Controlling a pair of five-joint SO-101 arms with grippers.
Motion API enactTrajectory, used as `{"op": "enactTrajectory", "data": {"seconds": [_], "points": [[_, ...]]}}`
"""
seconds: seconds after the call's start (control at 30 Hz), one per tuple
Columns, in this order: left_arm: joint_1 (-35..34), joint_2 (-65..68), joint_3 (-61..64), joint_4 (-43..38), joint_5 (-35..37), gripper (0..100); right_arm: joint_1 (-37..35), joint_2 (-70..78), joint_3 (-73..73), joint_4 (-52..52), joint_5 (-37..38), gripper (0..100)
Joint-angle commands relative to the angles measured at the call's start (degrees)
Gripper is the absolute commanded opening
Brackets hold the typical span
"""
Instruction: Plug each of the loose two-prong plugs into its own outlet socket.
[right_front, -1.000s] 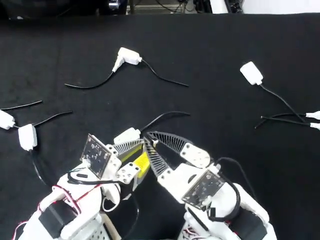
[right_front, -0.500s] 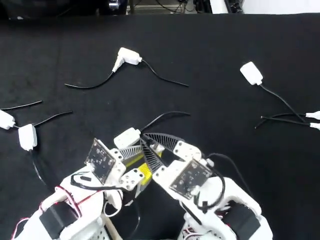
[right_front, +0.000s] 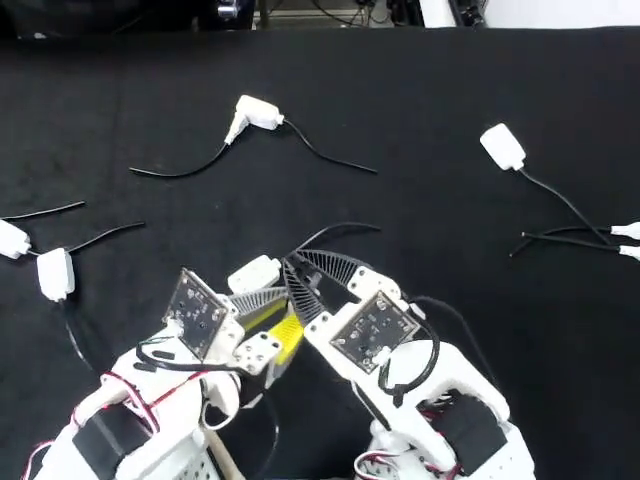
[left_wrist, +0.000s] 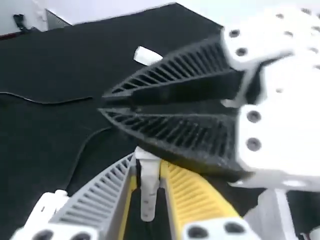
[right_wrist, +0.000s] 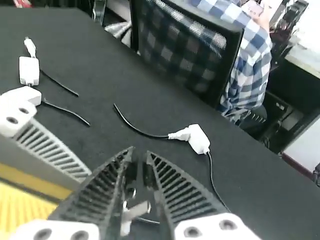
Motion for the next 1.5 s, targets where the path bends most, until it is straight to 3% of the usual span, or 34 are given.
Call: {"op": "enactTrajectory", "data": {"seconds": [0.0,0.43,0.53,0.9,1.23,1.47], "points": [[-5.76,-0.70,-7.87,-0.18,-0.09,3,2.64,1.19,2.15,-0.18,0.88,1.2],[-5.76,-0.70,-16.48,5.45,2.55,3,2.64,1.27,6.55,-4.92,3.52,1.2],[-5.76,-0.70,-16.22,5.54,5.71,3,2.64,1.19,6.55,-4.92,3.52,1.2],[-6.20,-0.70,-7.96,2.02,5.89,3,2.81,1.19,6.29,-5.10,3.52,1.2],[-6.37,-0.62,0.04,-3.08,5.89,3,12.04,1.19,6.73,-9.93,2.90,1.2],[-13.32,-0.44,-0.13,-4.84,6.33,3,16.79,1.63,12.62,-19.43,-5.80,1.2]]}}
